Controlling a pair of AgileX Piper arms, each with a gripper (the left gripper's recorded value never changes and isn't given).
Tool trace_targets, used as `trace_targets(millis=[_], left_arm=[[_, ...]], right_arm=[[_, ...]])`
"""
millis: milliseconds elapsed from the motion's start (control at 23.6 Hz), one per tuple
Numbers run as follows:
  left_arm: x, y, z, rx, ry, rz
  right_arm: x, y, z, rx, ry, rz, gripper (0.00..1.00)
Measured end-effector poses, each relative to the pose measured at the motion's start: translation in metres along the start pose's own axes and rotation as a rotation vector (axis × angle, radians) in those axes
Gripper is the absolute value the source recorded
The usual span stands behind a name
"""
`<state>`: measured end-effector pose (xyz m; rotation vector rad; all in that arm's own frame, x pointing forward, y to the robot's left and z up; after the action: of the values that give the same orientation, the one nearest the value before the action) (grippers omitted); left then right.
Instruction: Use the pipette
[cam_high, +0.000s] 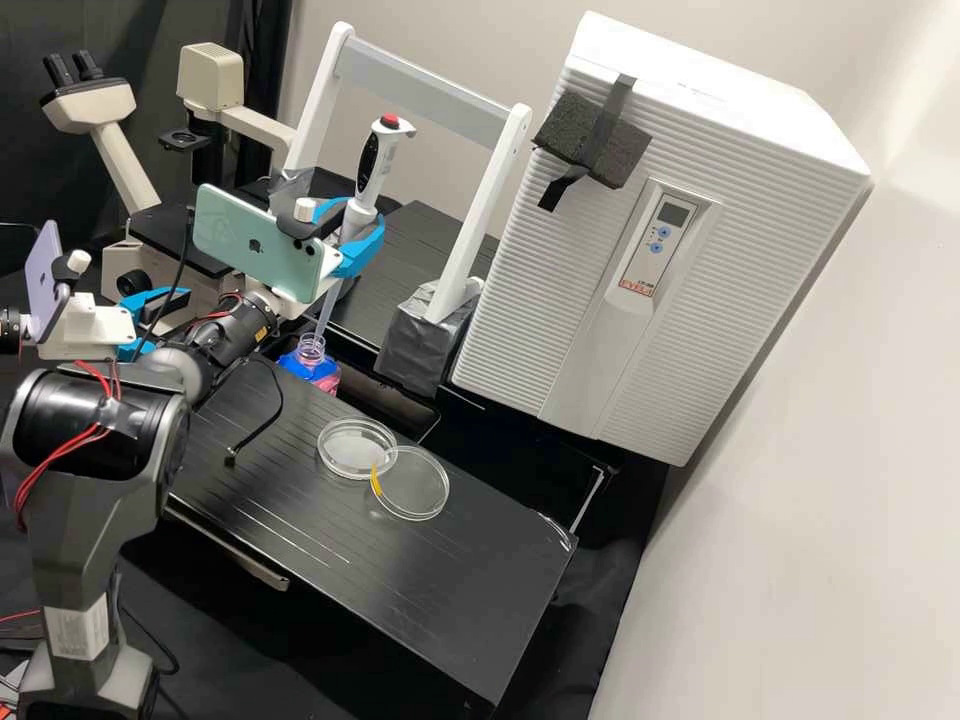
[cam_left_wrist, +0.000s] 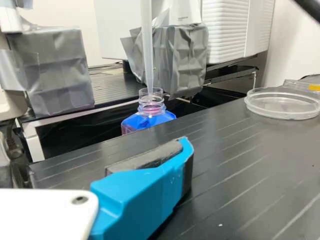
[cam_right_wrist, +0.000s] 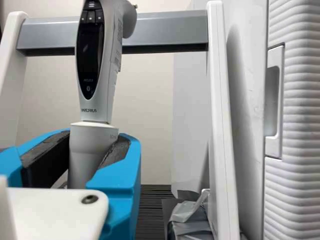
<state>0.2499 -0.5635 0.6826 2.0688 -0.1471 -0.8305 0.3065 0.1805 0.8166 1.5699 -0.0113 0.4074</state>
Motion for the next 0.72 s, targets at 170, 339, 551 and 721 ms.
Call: trace_targets(millis=[170, 339, 551, 721], left_arm=[[0.0, 0.0, 0.0, -0.016, 0.0, 0.0], [0.0, 0.0, 0.0, -0.018, 0.0, 0.0], [0.0, 0.0, 0.0, -0.018, 0.0, 0.0], [0.0, 0.0, 0.0, -0.018, 0.0, 0.0]], right_arm=[[-0.005, -0.014, 0.009, 0.001, -0.016, -0.031, 0.0], [-0.009, -0.018, 0.012, -0.002, -0.024, -0.05, 0.0], [-0.014, -0.022, 0.012, -0.003, -0.024, -0.068, 0.0], [-0.021, -0.029, 0.014, -0.011, -0.029, -0.1, 0.0]])
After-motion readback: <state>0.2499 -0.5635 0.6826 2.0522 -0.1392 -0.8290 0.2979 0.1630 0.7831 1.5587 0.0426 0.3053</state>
